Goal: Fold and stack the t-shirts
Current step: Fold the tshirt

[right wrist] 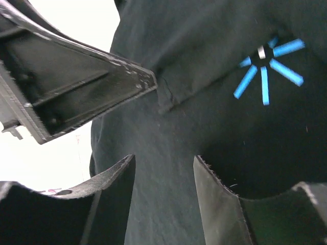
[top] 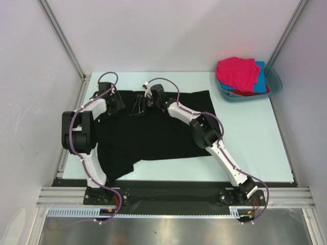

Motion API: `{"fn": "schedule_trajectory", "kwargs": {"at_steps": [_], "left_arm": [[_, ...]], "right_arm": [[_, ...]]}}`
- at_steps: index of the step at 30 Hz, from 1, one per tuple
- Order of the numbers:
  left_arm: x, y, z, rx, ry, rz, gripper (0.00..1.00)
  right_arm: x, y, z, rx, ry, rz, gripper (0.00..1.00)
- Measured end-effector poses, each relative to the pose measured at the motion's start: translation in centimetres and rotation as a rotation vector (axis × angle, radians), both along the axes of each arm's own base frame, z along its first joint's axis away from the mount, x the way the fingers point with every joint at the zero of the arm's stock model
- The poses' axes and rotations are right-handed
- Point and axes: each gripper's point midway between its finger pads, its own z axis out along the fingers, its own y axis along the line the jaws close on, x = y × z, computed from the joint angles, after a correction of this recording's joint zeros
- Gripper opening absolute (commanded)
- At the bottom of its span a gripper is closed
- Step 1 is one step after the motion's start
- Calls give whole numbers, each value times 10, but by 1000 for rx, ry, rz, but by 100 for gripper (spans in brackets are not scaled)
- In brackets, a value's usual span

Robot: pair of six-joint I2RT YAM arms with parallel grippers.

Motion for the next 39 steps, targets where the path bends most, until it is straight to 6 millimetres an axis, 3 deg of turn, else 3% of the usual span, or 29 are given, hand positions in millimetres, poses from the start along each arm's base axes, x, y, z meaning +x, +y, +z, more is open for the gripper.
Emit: {"fn": "schedule_trajectory", "kwargs": {"at_steps": [7, 11, 14, 21, 23, 24, 25, 29, 34, 37, 39], "left_arm": [[7, 3, 1, 11, -33, 17, 57], [5, -5, 1, -8, -49, -1, 57], [4, -20, 10, -16, -71, -33, 57], [4, -59, 60, -18, -186, -116, 57], [4, -63, 63, -4, -199, -126, 53], [4, -63, 63, 12, -200, -125, 52], [4, -61, 60, 30, -192, -123, 50], [0, -52, 40, 133, -140, -116, 50], [-7, -45, 6, 315, -36, -167, 52], [-11, -45, 0, 453, -10, -228, 53], [-12, -44, 3, 537, -9, -262, 55]], "right_arm": [[2, 2, -4, -20, -74, 18, 54], [4, -4, -5, -70, -147, 14, 56], [2, -16, -4, -149, -195, -6, 56], [9, -63, 15, -309, -284, -72, 57], [14, -79, 27, -342, -312, -103, 57], [13, -86, 22, -367, -308, -107, 57], [16, -97, 40, -372, -329, -130, 58], [14, -132, 69, -414, -369, -182, 60], [9, -180, 122, -424, -436, -262, 63], [10, -203, 155, -405, -482, -313, 64], [11, -214, 166, -397, -496, -335, 64]]}}
